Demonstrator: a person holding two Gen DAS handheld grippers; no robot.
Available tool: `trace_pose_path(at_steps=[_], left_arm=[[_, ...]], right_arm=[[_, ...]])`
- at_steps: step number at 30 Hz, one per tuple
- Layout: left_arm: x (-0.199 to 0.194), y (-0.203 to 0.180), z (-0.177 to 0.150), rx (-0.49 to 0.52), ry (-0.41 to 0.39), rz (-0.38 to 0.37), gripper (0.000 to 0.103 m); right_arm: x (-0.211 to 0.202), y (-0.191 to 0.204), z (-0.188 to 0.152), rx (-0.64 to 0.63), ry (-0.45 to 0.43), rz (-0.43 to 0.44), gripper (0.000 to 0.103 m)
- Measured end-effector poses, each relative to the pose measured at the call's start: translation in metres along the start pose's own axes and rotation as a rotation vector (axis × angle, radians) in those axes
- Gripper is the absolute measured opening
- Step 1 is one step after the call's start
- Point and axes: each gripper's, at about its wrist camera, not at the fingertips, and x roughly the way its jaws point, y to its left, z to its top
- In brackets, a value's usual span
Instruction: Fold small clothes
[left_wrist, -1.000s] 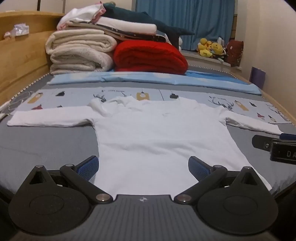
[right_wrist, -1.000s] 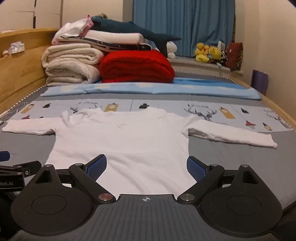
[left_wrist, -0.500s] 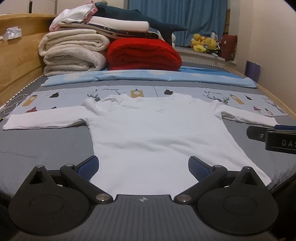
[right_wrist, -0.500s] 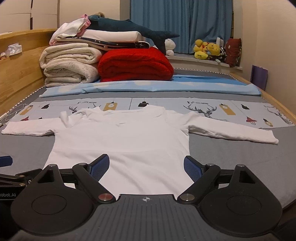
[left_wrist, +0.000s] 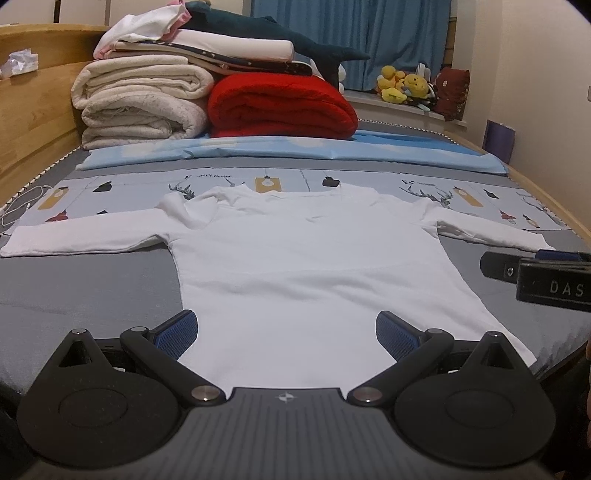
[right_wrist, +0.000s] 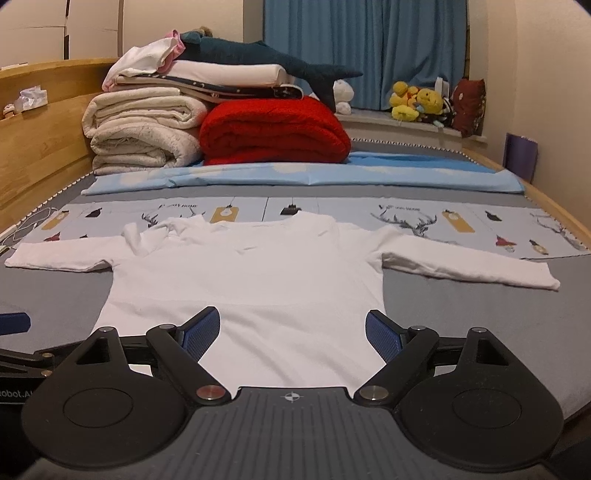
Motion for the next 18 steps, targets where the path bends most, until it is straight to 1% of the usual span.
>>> trace_pose_path(at_steps=[7,12,18], left_arm=[[0.0046,0.0026,0.0005,-0.016,0.026,0.003,0.103],[0.0061,0.0031,0.0015,-0.022,0.027,0.007,0.103],[0.0063,0.004,0.0005,-0.022,0.03,0.008,0.103]], right_arm=[[0.0022,-0.0009,-0.0015,-0.006,0.019,-0.014,0.087],[0.0057,-0.0032,-0.0027,-0.003,0.044,-0.023,0.085],[0.0057,-0.0025,-0.0032,-0.011,0.047,-0.019,0.084]])
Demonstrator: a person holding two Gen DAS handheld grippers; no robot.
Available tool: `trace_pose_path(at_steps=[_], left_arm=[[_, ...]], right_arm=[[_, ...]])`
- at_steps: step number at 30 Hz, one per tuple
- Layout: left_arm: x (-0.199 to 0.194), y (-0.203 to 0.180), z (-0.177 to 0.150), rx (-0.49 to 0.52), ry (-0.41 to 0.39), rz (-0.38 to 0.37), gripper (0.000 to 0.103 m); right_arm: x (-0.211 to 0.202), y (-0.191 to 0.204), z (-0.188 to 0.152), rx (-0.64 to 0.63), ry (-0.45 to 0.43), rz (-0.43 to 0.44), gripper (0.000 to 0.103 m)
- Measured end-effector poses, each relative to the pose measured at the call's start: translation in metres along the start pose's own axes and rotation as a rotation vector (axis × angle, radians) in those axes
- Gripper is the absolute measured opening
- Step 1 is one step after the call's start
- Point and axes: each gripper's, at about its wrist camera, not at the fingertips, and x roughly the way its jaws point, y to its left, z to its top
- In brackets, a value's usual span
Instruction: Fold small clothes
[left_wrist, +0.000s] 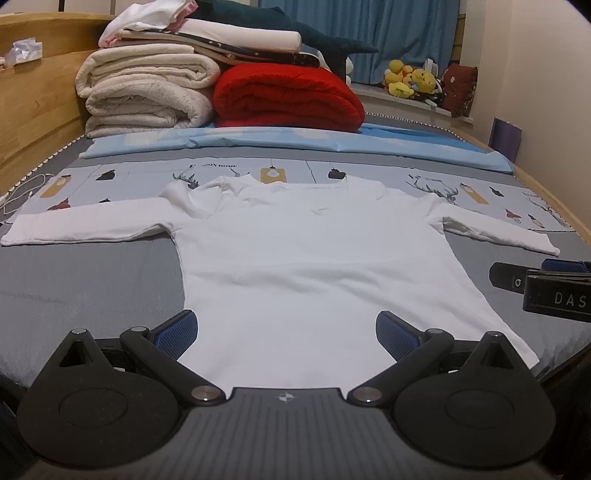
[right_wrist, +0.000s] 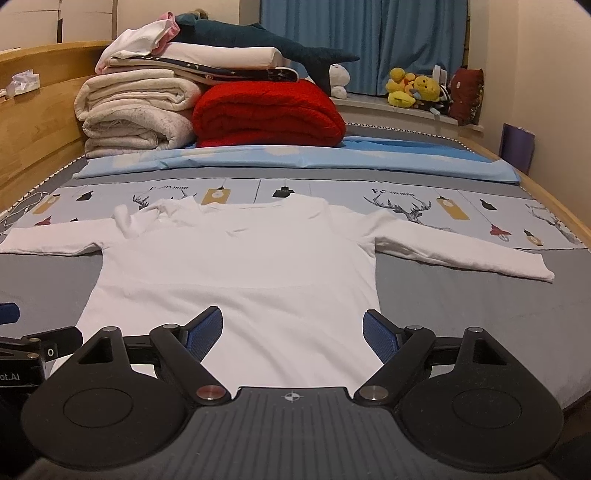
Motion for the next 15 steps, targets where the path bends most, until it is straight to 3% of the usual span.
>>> trace_pose_path(at_steps=[10,15], left_arm=[[0.0001,0.0002,-0.0007,-0.003,0.002,0.0,0.103],[0.0044,0.0063,-0.0006,-0.03,0.025,-0.004,0.102]], right_arm=[[-0.0003,-0.0009,-0.0006,-0.004,0.006,0.002,0.082],[0.0011,-0.0021,-0.0009,-0.007,0.009,-0.004,0.072]])
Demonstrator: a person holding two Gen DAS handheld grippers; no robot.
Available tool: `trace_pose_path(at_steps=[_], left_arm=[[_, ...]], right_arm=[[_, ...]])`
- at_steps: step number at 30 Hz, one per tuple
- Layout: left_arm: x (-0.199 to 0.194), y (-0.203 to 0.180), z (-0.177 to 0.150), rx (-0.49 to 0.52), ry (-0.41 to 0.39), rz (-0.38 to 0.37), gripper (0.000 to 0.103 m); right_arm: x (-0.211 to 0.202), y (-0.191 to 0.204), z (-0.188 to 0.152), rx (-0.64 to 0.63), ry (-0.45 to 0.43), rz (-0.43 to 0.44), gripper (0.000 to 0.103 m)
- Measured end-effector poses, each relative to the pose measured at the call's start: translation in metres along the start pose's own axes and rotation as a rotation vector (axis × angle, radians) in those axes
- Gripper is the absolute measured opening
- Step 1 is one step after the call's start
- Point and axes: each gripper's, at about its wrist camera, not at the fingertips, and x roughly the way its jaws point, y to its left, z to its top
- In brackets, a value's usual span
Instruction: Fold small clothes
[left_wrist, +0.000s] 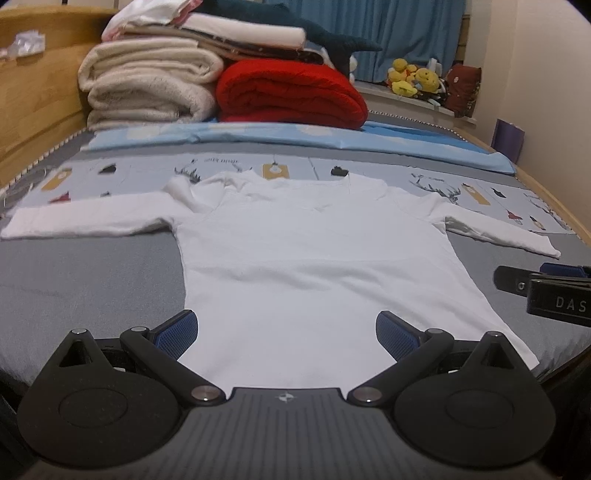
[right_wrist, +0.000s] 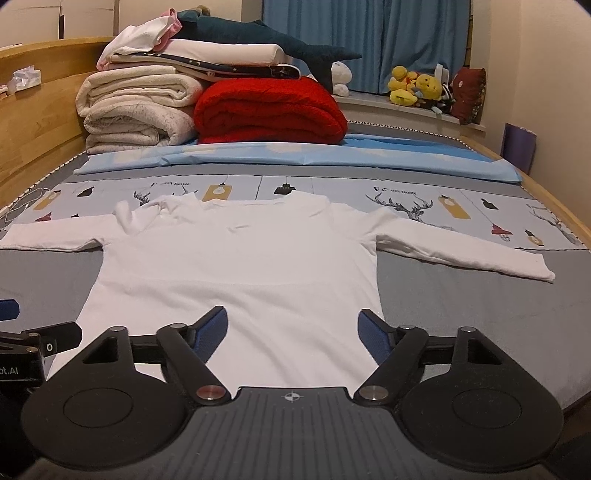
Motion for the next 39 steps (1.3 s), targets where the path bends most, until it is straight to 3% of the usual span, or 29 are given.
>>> trace_pose_path(at_steps=[3,5,8,11,16,20,22,23,24,26,29,34,37,39], left_arm=[[0.008,0.011,0.001,-0.032,0.031,0.023,0.094],[0.018,0.023,0.003,-0.071,0.066,0.048,0.085],[0.036,0.047,0.004,-0.136,0.135,0.096,0.081],[0.053,0.072,0.003,-0.199,0.202,0.155,0.079],[0.078,0.106,-0.007,-0.286,0.315,0.19,0.07],[0.089,0.116,-0.022,-0.298,0.401,0.183,0.045],[0.087,0.115,-0.024,-0.237,0.39,0.186,0.016],[0.085,0.115,-0.022,-0.226,0.387,0.153,0.003],[0.082,0.117,-0.022,-0.225,0.38,0.152,0.003],[0.074,0.121,-0.018,-0.206,0.339,0.19,0.003],[0.066,0.129,-0.016,-0.209,0.334,0.207,0.003],[0.071,0.127,-0.019,-0.215,0.404,0.223,0.009],[0.063,0.126,-0.01,-0.234,0.352,0.201,0.019],[0.056,0.118,-0.006,-0.213,0.304,0.157,0.025]], right_arm=[[0.005,-0.007,0.001,0.021,0.016,-0.011,0.056],[0.013,-0.017,0.004,0.047,0.033,-0.026,0.055],[0.031,-0.037,0.007,0.079,0.079,-0.09,0.056],[0.056,-0.067,0.003,0.181,0.178,-0.153,0.056],[0.096,-0.095,-0.02,0.306,0.355,-0.219,0.056],[0.115,-0.1,-0.039,0.329,0.448,-0.248,0.056],[0.117,-0.098,-0.044,0.33,0.471,-0.257,0.055],[0.117,-0.098,-0.047,0.332,0.479,-0.254,0.051],[0.119,-0.097,-0.048,0.335,0.484,-0.249,0.047],[0.119,-0.096,-0.05,0.333,0.487,-0.244,0.022],[0.115,-0.099,-0.052,0.358,0.492,-0.208,0.004],[0.109,-0.104,-0.053,0.333,0.504,-0.216,0.003],[0.104,-0.107,-0.048,0.295,0.479,-0.283,0.002],[0.096,-0.112,-0.043,0.334,0.423,-0.285,0.003]])
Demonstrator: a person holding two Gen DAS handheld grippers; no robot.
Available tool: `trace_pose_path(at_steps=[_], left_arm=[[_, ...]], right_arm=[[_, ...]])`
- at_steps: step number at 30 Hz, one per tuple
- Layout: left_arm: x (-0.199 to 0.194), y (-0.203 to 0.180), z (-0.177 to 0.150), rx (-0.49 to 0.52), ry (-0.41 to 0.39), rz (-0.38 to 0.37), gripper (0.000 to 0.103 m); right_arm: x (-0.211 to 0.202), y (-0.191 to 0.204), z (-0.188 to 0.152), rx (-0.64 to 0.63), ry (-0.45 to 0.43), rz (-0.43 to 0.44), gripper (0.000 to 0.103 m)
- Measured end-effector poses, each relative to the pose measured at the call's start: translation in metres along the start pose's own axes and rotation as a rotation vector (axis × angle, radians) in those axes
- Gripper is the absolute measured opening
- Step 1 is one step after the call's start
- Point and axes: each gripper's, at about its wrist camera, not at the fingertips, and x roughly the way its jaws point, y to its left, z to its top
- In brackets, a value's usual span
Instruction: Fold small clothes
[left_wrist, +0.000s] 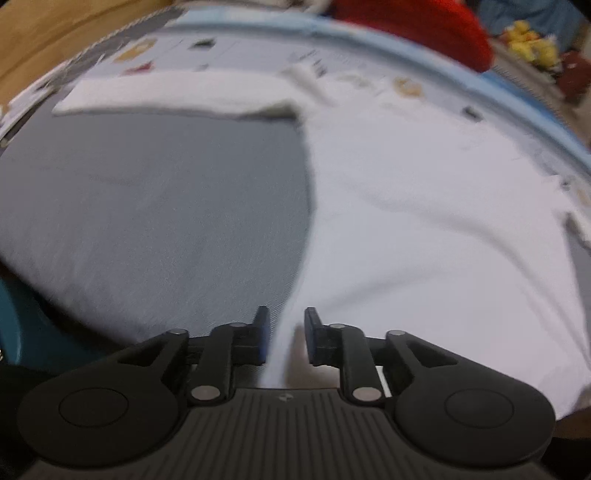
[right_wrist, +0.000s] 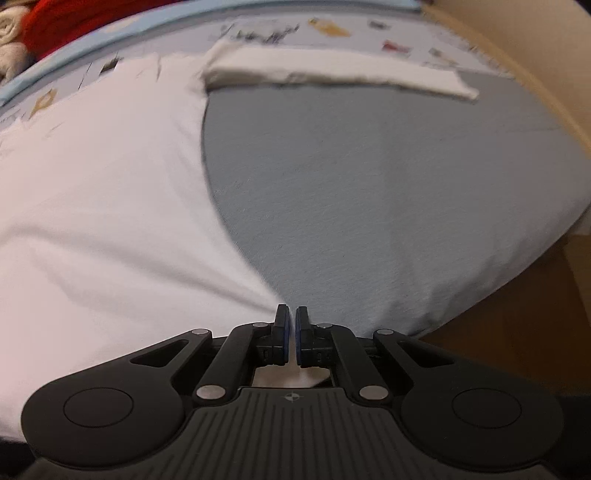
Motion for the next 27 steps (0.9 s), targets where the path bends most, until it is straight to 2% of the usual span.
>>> trace_pose_path(at_steps=[2,3,4,5,6,7,10,12,14,15,17,20,22,24,27], left_arm=[[-0.001,-0.009,-0.003,0.034,-0.007,-0.038,0.026],[0.001,-0.011,-0.005,0.042,0.008,-0.052,0.03],[0.007,-0.013,-0.007,0.04,0.039,-0.061,0.033],[0.017,-0.013,-0.009,0.037,0.099,-0.057,0.04],[0.024,-0.013,-0.012,0.038,0.146,-0.046,0.04],[0.024,-0.014,-0.013,0.049,0.14,-0.039,0.041],[0.01,-0.024,-0.01,0.105,0.073,-0.029,0.044],[0.007,-0.025,-0.009,0.115,0.045,-0.038,0.054],[0.019,-0.023,-0.014,0.098,0.115,-0.035,0.055],[0.027,-0.023,-0.016,0.086,0.148,-0.035,0.055],[0.018,-0.026,-0.014,0.1,0.117,-0.029,0.055],[-0.006,-0.031,-0.008,0.132,-0.016,-0.052,0.055],[-0.027,-0.033,-0.003,0.154,-0.115,-0.06,0.061],[-0.053,-0.035,0.004,0.169,-0.203,-0.08,0.074],[-0.084,-0.043,0.023,0.224,-0.304,-0.12,0.076]], right_arm=[[-0.005,-0.003,0.004,0.035,-0.03,0.056,0.004],[-0.005,-0.002,0.005,0.033,-0.032,0.083,0.005],[-0.002,0.0,0.005,0.019,-0.019,0.103,0.011],[0.004,0.005,0.004,-0.002,0.015,0.115,0.021],[0.011,0.007,0.002,-0.022,0.061,0.11,0.025],[0.018,0.01,-0.002,-0.039,0.1,0.09,0.026],[0.01,0.013,0.002,-0.037,0.06,0.086,0.026],[0.007,0.014,0.003,-0.053,0.03,0.09,0.026],[0.018,0.016,-0.002,-0.084,0.102,0.057,0.026],[0.017,0.017,-0.004,-0.095,0.09,0.053,0.026],[0.009,0.021,-0.001,-0.104,0.061,0.056,0.026],[-0.015,0.016,0.003,-0.061,-0.049,0.114,0.026],[-0.028,0.017,0.007,-0.06,-0.121,0.155,0.026],[-0.042,0.019,0.008,-0.061,-0.174,0.193,0.026],[-0.055,0.027,0.012,-0.075,-0.226,0.254,0.026]])
